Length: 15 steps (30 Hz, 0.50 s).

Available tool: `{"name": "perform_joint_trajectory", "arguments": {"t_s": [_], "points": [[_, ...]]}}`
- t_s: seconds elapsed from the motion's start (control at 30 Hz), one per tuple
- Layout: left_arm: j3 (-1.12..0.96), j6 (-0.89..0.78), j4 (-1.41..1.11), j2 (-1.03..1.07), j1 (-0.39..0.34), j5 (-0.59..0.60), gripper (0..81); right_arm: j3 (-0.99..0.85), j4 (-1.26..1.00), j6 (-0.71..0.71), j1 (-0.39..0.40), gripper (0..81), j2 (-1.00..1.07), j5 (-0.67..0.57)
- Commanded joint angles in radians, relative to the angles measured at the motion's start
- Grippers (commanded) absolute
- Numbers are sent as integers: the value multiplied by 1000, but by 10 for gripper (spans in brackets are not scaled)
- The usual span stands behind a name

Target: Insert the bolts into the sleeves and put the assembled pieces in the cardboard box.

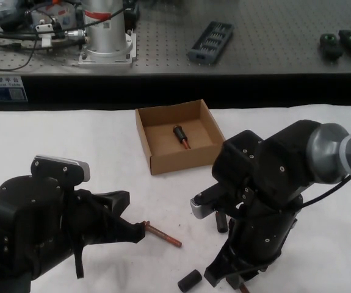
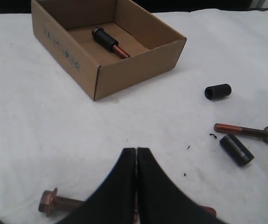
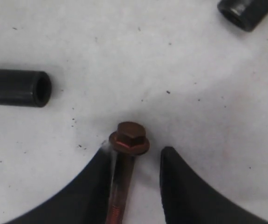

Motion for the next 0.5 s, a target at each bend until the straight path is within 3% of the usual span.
{"name": "perform_joint_trajectory", "arguments": {"t_s": [0.0, 0.47], "points": [[-10, 7, -14, -11, -4, 5, 7, -5, 9, -5, 1, 259, -32, -6], [-10, 7, -14, -11, -4, 7, 7, 1, -2, -13, 1, 259, -199, 92]]}}
